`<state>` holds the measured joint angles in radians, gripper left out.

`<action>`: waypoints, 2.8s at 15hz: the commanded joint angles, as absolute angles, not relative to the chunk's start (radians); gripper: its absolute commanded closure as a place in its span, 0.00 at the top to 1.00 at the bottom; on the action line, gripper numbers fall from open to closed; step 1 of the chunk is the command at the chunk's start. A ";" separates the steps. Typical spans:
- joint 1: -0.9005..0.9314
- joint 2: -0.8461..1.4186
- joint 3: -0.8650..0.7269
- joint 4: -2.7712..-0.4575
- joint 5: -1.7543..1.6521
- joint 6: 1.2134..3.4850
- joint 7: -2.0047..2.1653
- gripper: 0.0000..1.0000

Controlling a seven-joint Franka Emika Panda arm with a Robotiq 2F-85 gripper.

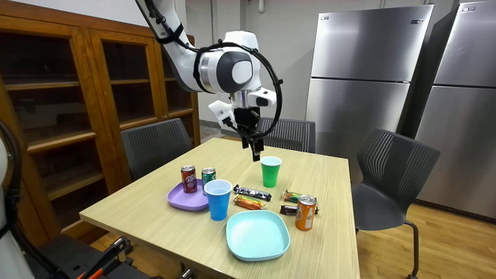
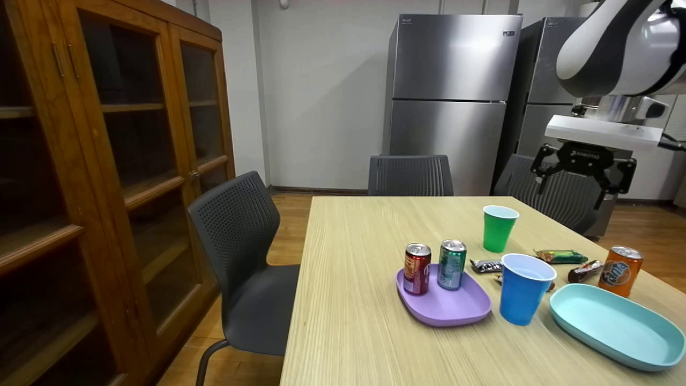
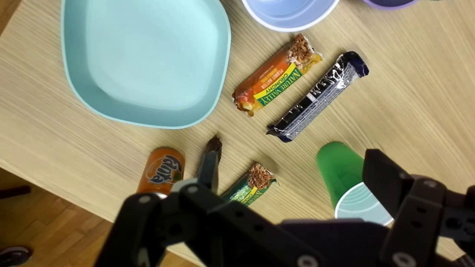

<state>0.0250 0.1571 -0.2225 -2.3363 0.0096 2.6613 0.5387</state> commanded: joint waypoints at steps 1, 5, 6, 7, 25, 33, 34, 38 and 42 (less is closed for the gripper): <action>0.001 0.156 -0.199 -2.337 0.004 2.661 0.542 1.00; 0.015 0.164 -0.203 -2.360 -0.034 2.702 0.567 1.00; 0.015 0.169 -0.204 -2.357 -0.038 2.699 0.566 1.00; 0.008 0.175 -0.200 -2.345 -0.022 2.676 0.545 1.00; -0.069 0.441 -0.284 -2.154 0.018 2.745 0.516 1.00; -0.110 0.592 -0.282 -2.010 0.109 2.710 0.513 1.00; -0.114 0.605 -0.283 -1.996 0.117 2.707 0.513 1.00; -0.133 0.659 -0.288 -1.944 0.141 2.696 0.514 1.00; -0.151 0.695 -0.291 -1.901 0.159 2.678 0.515 1.00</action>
